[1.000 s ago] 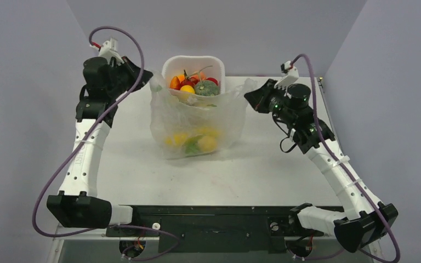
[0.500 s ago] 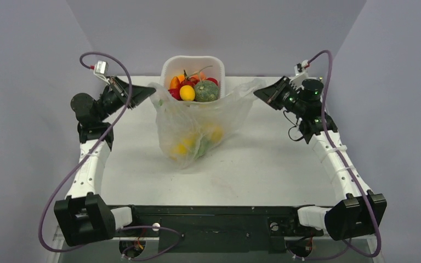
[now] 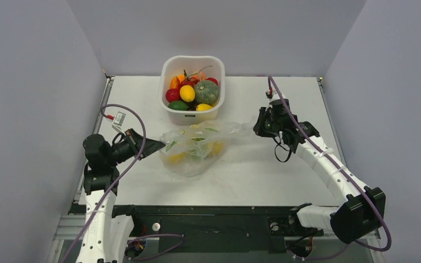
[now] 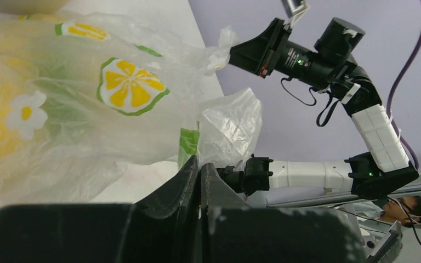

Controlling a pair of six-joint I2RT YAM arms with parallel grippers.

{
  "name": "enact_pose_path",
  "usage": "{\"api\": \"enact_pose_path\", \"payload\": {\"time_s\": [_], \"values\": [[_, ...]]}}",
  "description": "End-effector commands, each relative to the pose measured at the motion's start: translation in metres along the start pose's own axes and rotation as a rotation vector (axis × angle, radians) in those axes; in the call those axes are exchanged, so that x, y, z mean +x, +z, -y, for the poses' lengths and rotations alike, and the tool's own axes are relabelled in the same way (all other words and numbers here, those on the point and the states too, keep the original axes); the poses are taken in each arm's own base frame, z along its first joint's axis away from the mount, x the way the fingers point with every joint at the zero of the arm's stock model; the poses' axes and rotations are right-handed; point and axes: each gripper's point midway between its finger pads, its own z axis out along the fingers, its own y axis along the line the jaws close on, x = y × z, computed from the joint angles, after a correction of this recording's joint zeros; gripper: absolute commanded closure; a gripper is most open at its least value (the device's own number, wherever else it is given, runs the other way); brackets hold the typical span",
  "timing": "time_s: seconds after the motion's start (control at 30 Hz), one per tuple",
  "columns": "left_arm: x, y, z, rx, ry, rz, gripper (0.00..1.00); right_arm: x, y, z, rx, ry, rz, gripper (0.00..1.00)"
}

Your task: Take the fake fruits out of the plastic bag

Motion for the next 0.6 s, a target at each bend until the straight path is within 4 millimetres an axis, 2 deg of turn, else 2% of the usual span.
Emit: {"api": "enact_pose_path", "payload": {"time_s": [0.0,0.07,0.1,0.17,0.2,0.3,0.37,0.43,0.47,0.5,0.57], "values": [[0.019,-0.005,-0.008,-0.002,-0.015,-0.037,1.00,-0.041,-0.027,0.020,0.168,-0.098,0.134,0.88],[0.026,-0.006,-0.014,-0.023,-0.020,-0.049,1.00,-0.041,-0.031,0.012,0.135,-0.093,0.128,0.74],[0.026,-0.006,-0.018,-0.036,-0.024,-0.049,1.00,-0.040,-0.034,0.006,0.099,-0.075,0.122,0.64],[0.028,-0.006,-0.020,-0.040,-0.034,-0.050,1.00,-0.033,-0.041,-0.010,0.016,-0.042,0.106,0.50],[0.027,-0.005,-0.018,-0.033,-0.032,-0.044,1.00,-0.030,-0.042,-0.014,-0.002,-0.035,0.103,0.47],[0.025,-0.007,-0.012,-0.019,-0.012,-0.033,1.00,-0.029,-0.063,-0.020,-0.038,-0.008,0.142,0.38],[0.024,-0.007,-0.009,-0.016,-0.005,-0.034,1.00,-0.027,-0.079,-0.022,-0.061,0.021,0.164,0.36],[0.025,-0.008,-0.009,-0.017,-0.006,-0.040,1.00,-0.021,-0.093,-0.035,-0.134,0.083,0.185,0.31],[0.025,-0.008,-0.009,-0.018,-0.005,-0.044,1.00,-0.017,-0.101,-0.051,-0.211,0.130,0.205,0.27],[0.025,-0.008,-0.009,-0.018,-0.004,-0.041,1.00,-0.015,-0.103,-0.058,-0.247,0.167,0.219,0.22],[0.024,-0.008,-0.008,-0.019,0.001,-0.038,1.00,-0.014,-0.110,-0.083,-0.381,0.276,0.283,0.20]]}}
